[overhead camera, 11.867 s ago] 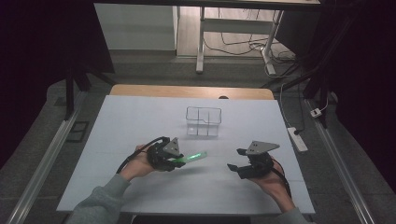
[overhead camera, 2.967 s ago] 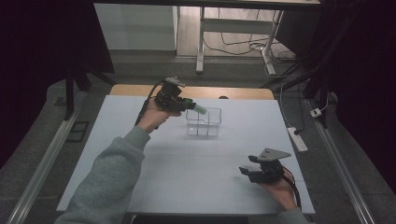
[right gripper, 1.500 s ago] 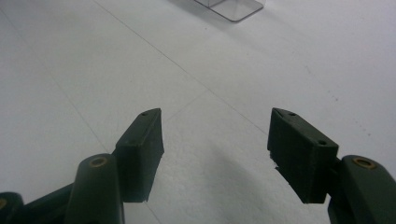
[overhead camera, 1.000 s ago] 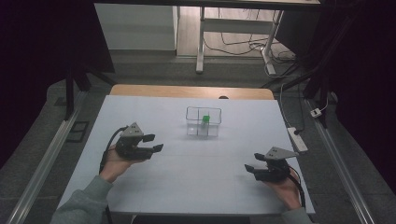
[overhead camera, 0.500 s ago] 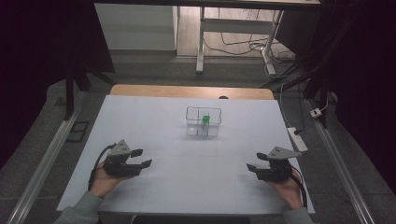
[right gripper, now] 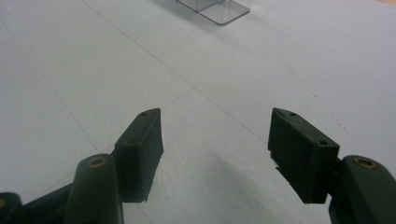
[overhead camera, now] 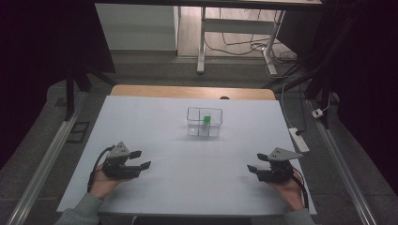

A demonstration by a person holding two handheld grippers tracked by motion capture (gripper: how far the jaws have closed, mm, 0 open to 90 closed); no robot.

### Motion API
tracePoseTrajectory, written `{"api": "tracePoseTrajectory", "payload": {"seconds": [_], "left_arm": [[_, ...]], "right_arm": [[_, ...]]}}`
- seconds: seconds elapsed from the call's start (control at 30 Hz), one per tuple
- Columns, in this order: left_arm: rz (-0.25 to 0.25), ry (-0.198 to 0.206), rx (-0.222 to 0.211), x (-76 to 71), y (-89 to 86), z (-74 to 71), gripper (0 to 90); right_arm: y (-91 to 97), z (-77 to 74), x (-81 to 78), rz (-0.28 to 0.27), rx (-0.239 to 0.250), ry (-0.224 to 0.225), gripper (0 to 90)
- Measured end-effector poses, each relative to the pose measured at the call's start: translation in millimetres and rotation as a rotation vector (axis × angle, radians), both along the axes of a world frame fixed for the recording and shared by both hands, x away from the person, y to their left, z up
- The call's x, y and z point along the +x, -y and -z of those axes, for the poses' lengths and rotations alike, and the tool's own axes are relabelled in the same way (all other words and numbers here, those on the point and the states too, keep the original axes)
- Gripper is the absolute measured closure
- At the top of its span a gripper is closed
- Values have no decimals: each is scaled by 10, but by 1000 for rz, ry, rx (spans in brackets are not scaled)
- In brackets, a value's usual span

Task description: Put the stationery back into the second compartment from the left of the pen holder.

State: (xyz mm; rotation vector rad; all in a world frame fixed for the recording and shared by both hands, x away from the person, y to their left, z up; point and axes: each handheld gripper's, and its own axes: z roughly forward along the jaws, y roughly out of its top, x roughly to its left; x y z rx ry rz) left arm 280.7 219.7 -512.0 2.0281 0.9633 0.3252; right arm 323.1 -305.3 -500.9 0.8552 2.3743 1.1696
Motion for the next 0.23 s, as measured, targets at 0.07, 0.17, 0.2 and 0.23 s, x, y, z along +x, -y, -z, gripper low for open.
{"api": "tracePoseTrajectory", "payload": {"seconds": [0.07,0.17,0.2,0.23], "left_arm": [[1,0,1,1,0,2,377],[-2,-1,3,2,-3,10,371],[-3,-2,2,4,-8,12,368],[-5,-4,2,6,-14,15,366]], "right_arm": [[-2,0,-1,-1,-1,2,356],[-2,3,3,-3,-6,1,356],[-1,4,4,-4,-6,1,356],[1,5,6,-5,-6,1,356]]}}
